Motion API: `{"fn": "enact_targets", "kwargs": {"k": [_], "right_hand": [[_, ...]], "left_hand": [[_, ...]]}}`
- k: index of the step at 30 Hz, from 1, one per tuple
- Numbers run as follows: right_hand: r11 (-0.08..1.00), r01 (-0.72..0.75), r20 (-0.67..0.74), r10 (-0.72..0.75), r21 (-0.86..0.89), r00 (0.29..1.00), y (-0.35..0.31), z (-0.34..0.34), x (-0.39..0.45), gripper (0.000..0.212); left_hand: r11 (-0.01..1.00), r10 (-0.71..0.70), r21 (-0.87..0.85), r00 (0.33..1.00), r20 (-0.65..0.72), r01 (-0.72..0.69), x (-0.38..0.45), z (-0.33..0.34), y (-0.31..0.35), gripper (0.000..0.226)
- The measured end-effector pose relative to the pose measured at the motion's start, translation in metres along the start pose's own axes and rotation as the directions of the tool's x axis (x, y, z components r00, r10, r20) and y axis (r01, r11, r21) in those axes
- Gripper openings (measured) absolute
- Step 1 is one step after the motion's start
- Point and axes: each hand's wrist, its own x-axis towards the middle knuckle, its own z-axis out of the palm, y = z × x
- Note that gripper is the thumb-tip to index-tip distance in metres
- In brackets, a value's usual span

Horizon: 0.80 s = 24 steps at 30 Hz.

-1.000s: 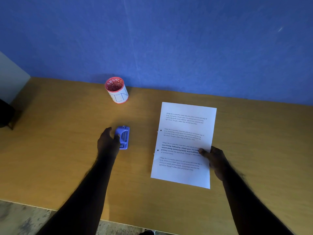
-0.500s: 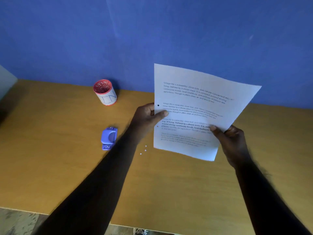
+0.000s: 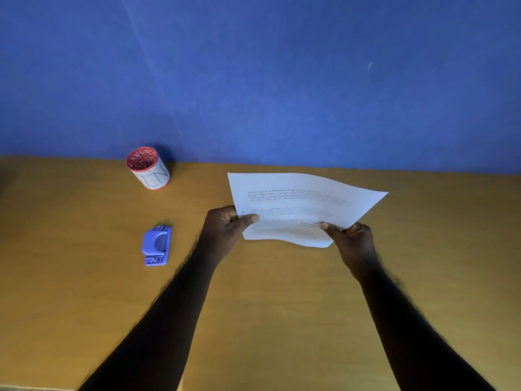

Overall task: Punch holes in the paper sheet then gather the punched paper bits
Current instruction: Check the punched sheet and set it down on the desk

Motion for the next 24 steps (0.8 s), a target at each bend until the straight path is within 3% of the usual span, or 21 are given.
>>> {"fn": "enact_targets", "kwargs": {"k": [6, 15, 20, 24], "right_hand": [[0.997, -0.071, 0.014, 0.071, -0.011, 0.997, 0.003, 0.002, 0.005, 0.032], [0.992, -0.109, 0.009, 0.11, -0.06, 0.994, -0.004, -0.005, 0.011, 0.016], [0.989, -0.069, -0.06, 0.062, -0.128, 0.996, -0.022, -0.036, 0.025, 0.007], [0.973, -0.065, -0.133, 0.035, -0.224, 0.991, -0.023, -0.075, 0.039, 0.012]], "left_hand": [[1.0, -0.005, 0.018, 1.0, -0.024, 0.005, 0.0, 0.003, -0.003, 0.022], [1.0, -0.02, 0.018, 0.999, -0.027, 0.021, 0.003, 0.009, 0.002, 0.024], [0.985, 0.035, 0.168, 0.999, -0.017, -0.031, 0.021, 0.038, 0.018, 0.016], [0.974, -0.015, 0.225, 0.999, 0.034, 0.007, 0.037, 0.081, 0.032, 0.02]]}}
